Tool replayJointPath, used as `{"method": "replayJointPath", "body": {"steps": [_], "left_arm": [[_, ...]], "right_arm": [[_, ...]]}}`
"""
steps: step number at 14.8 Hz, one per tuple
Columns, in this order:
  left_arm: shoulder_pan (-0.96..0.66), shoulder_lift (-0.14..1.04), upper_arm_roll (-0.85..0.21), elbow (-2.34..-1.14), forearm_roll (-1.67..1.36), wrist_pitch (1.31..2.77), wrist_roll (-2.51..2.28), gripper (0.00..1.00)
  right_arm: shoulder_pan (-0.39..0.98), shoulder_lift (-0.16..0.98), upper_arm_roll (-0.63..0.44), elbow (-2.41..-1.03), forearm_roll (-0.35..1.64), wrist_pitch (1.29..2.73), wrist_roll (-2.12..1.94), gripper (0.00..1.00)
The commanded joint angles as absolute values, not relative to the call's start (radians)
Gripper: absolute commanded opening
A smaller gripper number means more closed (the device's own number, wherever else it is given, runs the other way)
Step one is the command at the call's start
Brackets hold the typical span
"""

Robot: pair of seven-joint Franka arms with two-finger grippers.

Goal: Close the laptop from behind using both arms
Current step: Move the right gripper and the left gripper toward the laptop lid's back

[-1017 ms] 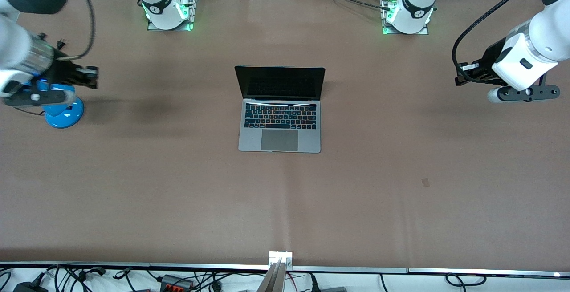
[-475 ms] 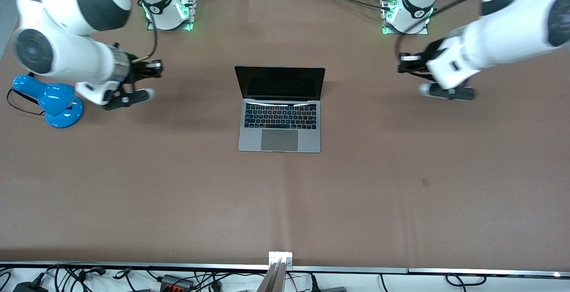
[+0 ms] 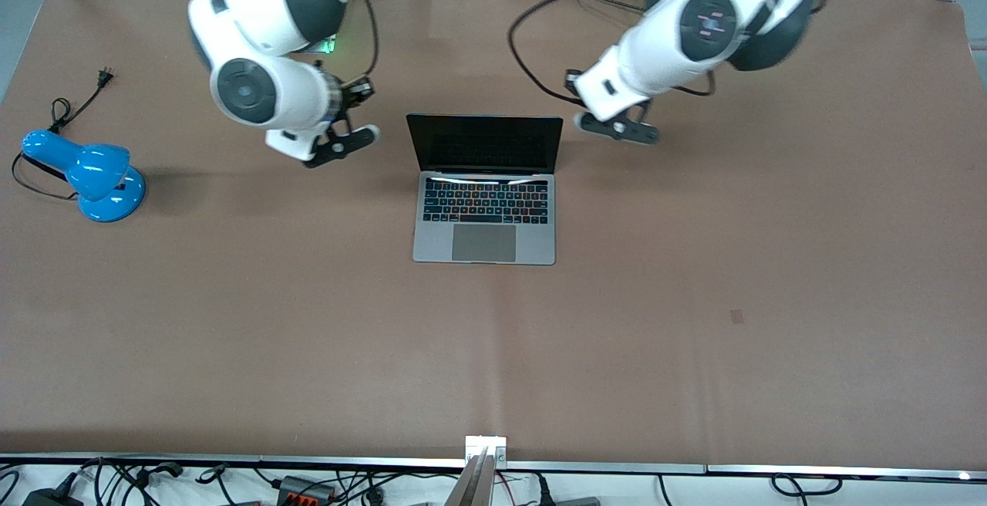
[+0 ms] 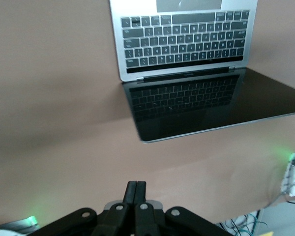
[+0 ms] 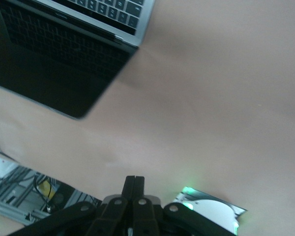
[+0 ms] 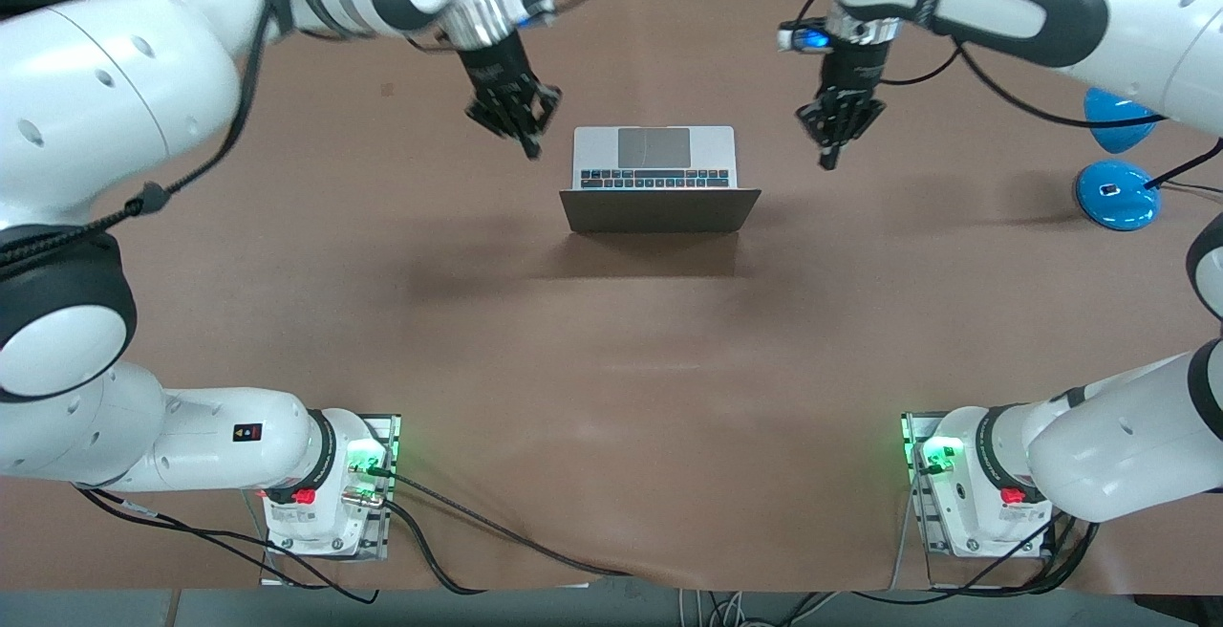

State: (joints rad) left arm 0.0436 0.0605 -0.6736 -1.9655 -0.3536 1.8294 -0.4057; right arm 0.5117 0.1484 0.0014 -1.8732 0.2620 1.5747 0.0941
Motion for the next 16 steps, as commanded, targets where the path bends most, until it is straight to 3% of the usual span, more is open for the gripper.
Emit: {"method": "replayJointPath", "body": {"steps": [1, 7, 11, 16], "left_arm": [[0.064, 0.005, -0.762, -2.083, -0.371, 1.942, -0.448, 0.00], [0.061, 0.018, -0.873, -2.218, -0.368, 2.147, -0.469, 0.00], [0.069, 0.098, -0.870, -2.218, -0.351, 2.242, -0.469, 0.00], [0.074, 0.181, -0.830, -2.180, -0.269, 2.252, -0.476, 0.00]], "right_arm": [[0.607, 0.178, -0.009, -1.882, 0.279, 1.635, 0.214, 0.00], [0.661, 0.213, -0.009, -1.876, 0.308, 1.689, 0.282, 0.00], [0.657, 0.232, -0.011, -1.870, 0.322, 1.735, 0.281, 0.00], [0.658, 0.252, -0.011, -1.859, 0.322, 1.753, 0.279, 0.00]]}}
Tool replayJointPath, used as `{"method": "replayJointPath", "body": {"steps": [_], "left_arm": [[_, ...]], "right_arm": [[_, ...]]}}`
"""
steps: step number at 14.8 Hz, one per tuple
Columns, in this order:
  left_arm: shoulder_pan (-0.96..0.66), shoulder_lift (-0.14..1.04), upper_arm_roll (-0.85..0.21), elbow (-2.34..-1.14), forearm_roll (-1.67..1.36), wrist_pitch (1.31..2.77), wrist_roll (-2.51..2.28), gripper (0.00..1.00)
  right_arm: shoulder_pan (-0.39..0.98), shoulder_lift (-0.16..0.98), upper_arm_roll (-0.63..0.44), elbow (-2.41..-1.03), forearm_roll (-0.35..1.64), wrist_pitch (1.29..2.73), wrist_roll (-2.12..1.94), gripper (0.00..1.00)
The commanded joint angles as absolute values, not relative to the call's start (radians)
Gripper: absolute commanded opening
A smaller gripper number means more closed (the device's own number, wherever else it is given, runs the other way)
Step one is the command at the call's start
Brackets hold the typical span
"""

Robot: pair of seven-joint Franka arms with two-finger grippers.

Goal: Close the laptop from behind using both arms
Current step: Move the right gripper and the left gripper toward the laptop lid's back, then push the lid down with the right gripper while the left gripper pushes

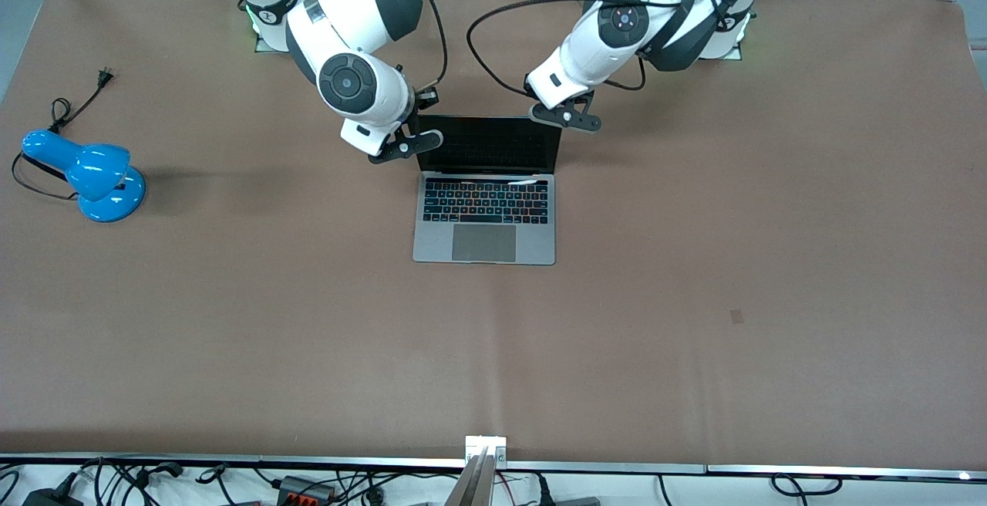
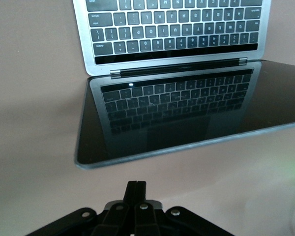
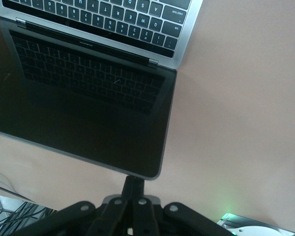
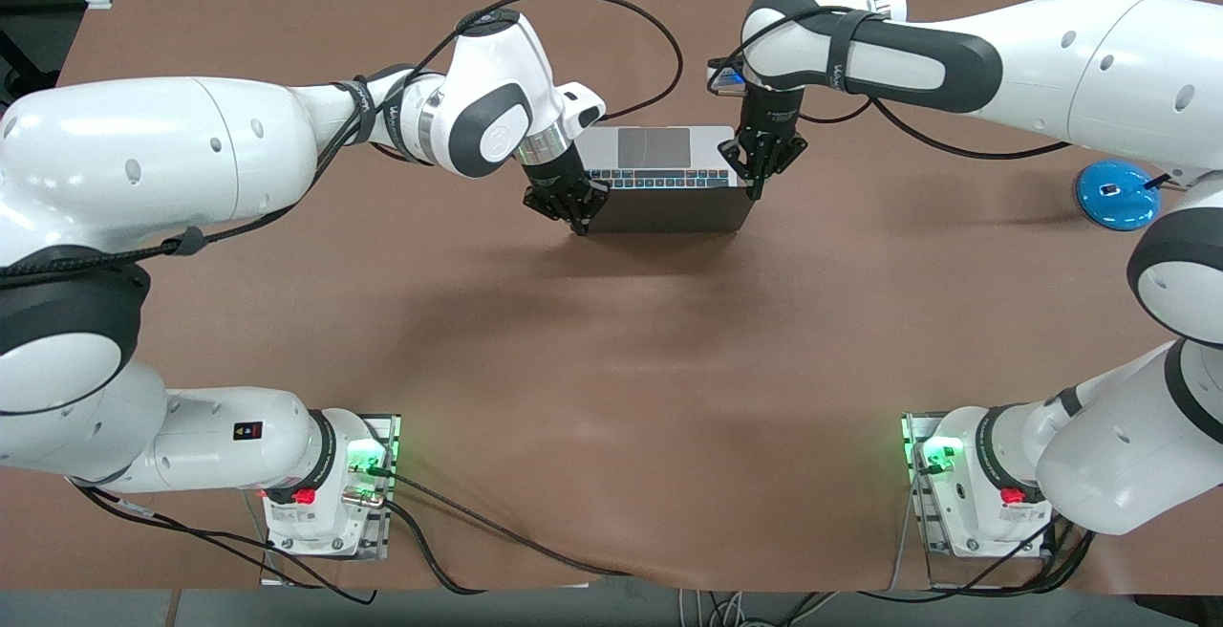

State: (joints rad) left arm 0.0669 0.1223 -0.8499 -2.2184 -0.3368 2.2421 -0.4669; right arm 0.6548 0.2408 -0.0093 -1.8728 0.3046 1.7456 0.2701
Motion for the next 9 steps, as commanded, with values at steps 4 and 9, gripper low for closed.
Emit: {"method": "replayJointPath", "body": {"steps": [4, 9], "left_arm": [[0.072, 0.299, -0.773, -2.088, -0.189, 2.252, -0.526, 0.00], [0.072, 0.363, -0.738, -2.016, -0.167, 2.250, -0.528, 0.00]], "right_arm": [[0.653, 0.268, -0.014, -1.818, 0.315, 1.761, 0.279, 0.00], [0.638, 0.290, -0.021, -1.810, 0.310, 1.825, 0.278, 0.00]]}}
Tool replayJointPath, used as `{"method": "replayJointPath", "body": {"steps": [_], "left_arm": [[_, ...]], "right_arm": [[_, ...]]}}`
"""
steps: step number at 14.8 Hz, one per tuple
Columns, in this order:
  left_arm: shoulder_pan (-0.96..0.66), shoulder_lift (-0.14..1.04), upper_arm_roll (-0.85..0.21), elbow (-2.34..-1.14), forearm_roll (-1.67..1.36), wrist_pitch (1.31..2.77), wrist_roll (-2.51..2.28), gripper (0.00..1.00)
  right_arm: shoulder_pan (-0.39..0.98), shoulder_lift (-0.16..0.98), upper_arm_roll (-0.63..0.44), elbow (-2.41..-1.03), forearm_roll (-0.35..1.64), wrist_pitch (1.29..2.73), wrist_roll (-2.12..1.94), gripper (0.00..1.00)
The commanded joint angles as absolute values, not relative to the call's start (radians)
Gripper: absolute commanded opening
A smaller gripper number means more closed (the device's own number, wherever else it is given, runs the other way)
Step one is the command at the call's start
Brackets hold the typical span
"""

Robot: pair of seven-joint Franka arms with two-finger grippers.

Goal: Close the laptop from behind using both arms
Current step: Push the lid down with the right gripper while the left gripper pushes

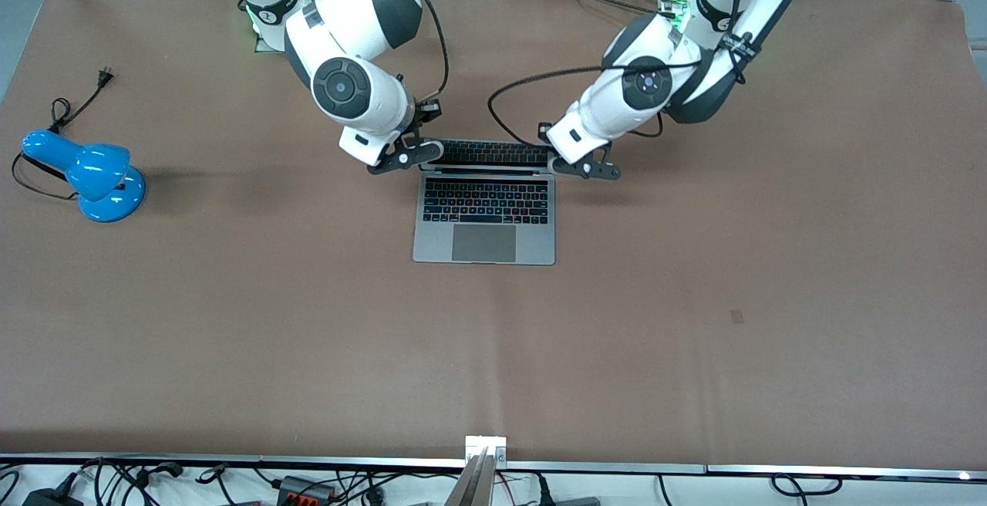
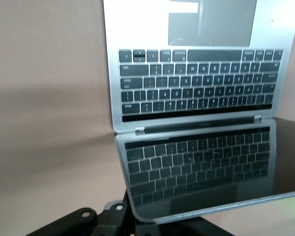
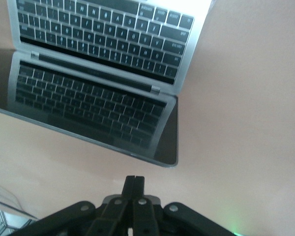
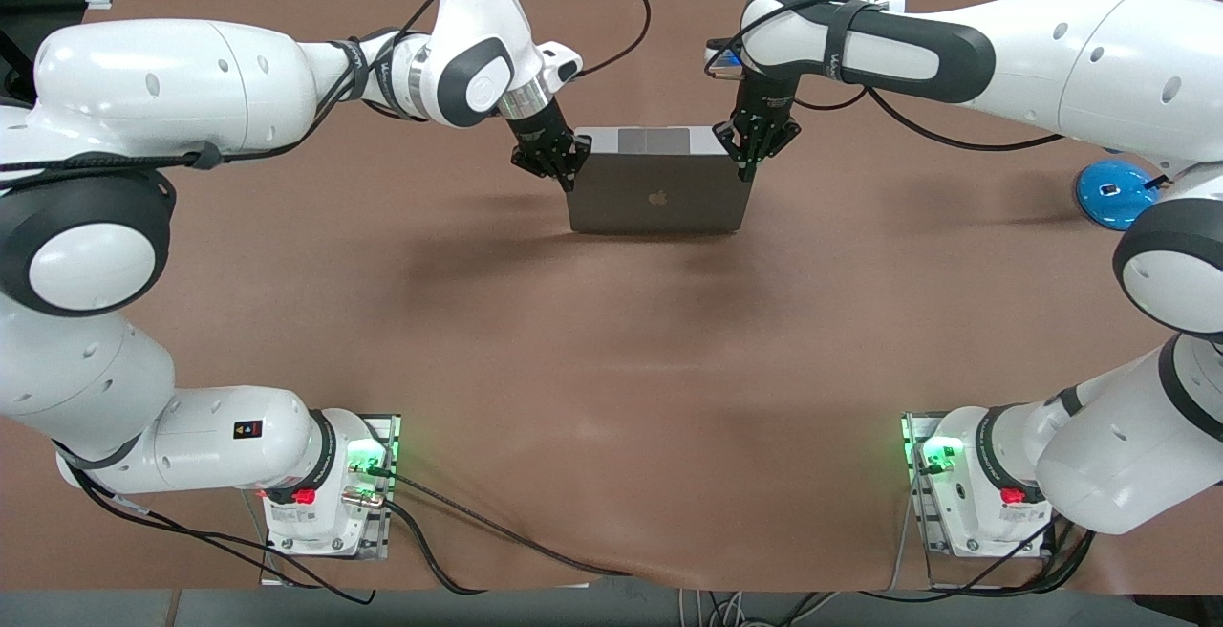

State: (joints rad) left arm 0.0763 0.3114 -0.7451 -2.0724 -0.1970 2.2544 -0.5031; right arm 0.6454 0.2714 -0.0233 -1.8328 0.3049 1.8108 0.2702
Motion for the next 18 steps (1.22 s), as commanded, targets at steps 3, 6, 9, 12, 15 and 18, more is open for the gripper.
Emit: {"method": "replayJointPath", "body": {"steps": [3, 6, 9, 12, 15, 18], "left_arm": [[0.066, 0.414, -0.706, -1.968, -0.158, 2.250, -0.526, 0.00], [0.061, 0.483, -0.690, -1.907, -0.115, 2.250, -0.543, 0.00], [0.055, 0.529, -0.666, -1.867, -0.114, 2.249, -0.545, 0.00], [0.055, 0.590, -0.647, -1.816, -0.068, 2.249, -0.546, 0.00], [0.054, 0.649, -0.646, -1.784, 0.001, 2.250, -0.568, 0.00], [0.040, 0.704, -0.646, -1.750, 0.031, 2.266, -0.578, 0.00]], "right_arm": [[0.621, 0.304, -0.021, -1.807, 0.310, 1.868, 0.278, 0.00], [0.611, 0.360, -0.021, -1.754, 0.310, 1.893, 0.278, 0.00], [0.594, 0.428, -0.023, -1.685, 0.308, 1.894, 0.278, 0.00], [0.575, 0.503, -0.026, -1.620, 0.290, 1.910, 0.278, 0.00], [0.569, 0.573, -0.026, -1.602, 0.284, 1.994, 0.276, 0.00], [0.569, 0.644, -0.026, -1.583, 0.284, 2.078, 0.276, 0.00]]}}
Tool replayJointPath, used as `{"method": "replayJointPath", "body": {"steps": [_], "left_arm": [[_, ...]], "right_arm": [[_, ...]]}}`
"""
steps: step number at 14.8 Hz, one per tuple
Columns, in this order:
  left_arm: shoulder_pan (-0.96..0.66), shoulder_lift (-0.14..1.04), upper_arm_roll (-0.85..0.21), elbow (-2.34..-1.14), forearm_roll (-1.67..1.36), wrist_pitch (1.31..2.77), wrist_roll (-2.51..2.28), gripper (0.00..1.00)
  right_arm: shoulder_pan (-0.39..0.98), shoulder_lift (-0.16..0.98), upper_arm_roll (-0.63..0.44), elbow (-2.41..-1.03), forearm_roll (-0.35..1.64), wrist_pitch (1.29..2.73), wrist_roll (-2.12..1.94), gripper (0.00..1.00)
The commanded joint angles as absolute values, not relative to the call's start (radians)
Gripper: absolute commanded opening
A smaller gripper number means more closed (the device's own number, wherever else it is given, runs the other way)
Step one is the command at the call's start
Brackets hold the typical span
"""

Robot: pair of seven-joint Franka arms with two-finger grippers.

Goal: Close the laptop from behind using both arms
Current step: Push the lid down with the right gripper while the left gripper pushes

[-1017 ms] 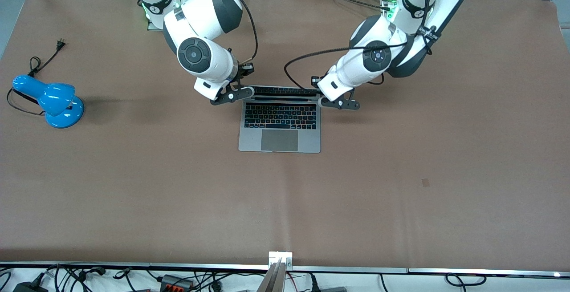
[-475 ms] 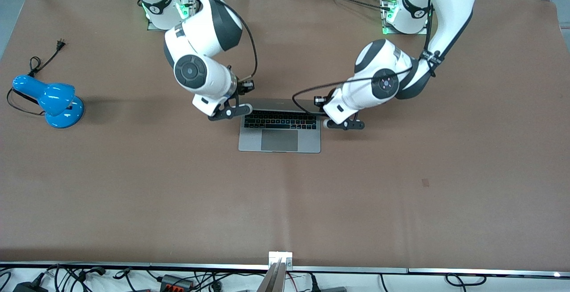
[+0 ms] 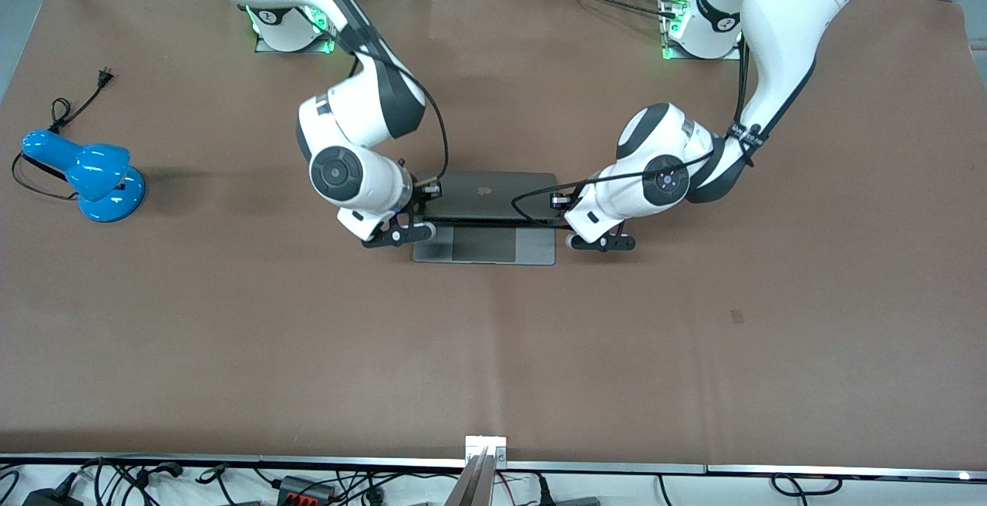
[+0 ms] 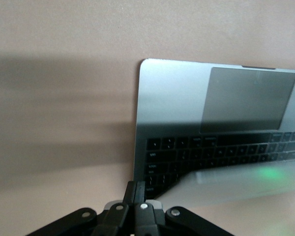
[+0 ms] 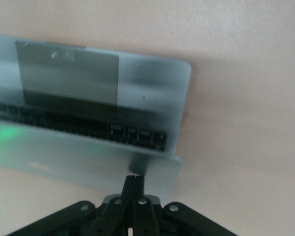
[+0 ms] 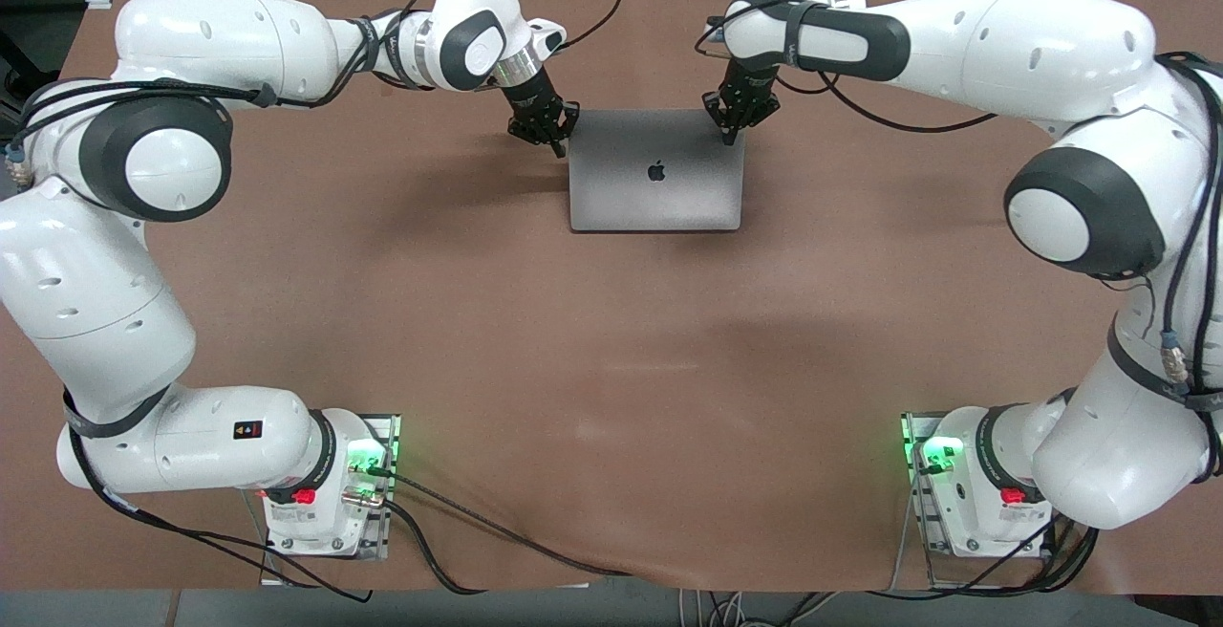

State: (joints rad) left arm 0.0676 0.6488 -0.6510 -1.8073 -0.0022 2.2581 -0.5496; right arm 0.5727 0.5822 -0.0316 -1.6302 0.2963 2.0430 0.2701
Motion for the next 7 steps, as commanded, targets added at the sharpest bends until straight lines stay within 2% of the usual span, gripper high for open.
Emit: {"method": "replayJointPath", "body": {"steps": [1, 7], "left_arm": [[0.025, 0.712, -0.641, -1.741, 0.029, 2.270, -0.584, 0.00], [-0.009, 0.727, -0.615, -1.720, 0.032, 2.278, -0.598, 0.00]], "right_arm": [[0.569, 0.666, -0.026, -1.579, 0.284, 2.098, 0.276, 0.00], [0.569, 0.696, -0.031, -1.546, 0.284, 2.114, 0.275, 0.00]]}}
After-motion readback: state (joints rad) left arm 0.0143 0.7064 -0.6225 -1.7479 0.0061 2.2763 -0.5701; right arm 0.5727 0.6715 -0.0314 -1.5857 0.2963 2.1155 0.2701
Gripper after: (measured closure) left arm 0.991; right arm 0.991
